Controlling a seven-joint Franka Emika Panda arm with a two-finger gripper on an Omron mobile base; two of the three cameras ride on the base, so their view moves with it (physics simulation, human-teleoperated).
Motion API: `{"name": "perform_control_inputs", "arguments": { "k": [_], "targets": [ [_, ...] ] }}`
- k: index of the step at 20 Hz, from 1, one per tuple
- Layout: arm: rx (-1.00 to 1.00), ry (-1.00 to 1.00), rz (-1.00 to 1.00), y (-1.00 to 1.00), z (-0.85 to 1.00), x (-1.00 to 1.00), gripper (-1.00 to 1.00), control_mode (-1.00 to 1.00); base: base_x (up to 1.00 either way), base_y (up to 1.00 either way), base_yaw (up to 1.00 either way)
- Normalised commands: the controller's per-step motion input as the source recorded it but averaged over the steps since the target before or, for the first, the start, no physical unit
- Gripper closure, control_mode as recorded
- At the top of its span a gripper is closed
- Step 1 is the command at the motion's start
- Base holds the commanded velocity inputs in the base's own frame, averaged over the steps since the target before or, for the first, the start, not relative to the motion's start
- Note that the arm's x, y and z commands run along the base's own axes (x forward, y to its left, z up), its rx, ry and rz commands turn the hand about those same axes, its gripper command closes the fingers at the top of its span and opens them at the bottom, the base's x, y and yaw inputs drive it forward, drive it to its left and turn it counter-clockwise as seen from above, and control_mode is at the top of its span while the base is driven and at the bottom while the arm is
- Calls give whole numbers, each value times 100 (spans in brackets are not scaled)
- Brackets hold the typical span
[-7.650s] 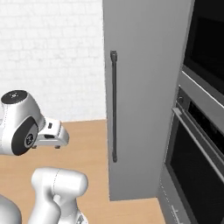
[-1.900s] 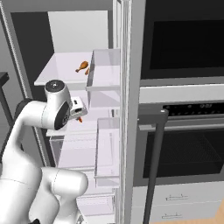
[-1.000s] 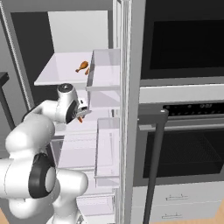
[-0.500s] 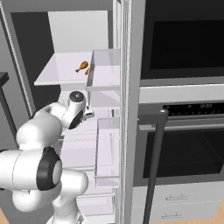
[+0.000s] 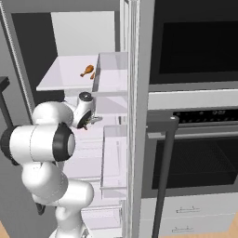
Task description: Place one carrot and one chicken drumstick in each tupperware on the nearby counter, to pack two identical lunches.
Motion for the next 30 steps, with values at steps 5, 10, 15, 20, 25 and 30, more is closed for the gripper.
{"name": "perform_control_inputs", "arguments": {
  "k": [5,10,15,20,25,30],
  "targets": [
    [0,-3,0,3,-41,28,-100,-100,0,0,0],
    [0,-1,0,17,-65,20,-100,-100,0,0,0],
    [0,2,0,19,-20,29,-100,-100,0,0,0],
    [-3,15,0,19,9,47,-100,-100,0,0,0],
    [-8,-2,0,36,-14,7,-100,-100,0,0,0],
    [-7,-7,0,28,-35,0,-100,-100,0,0,0]
  ]
}}
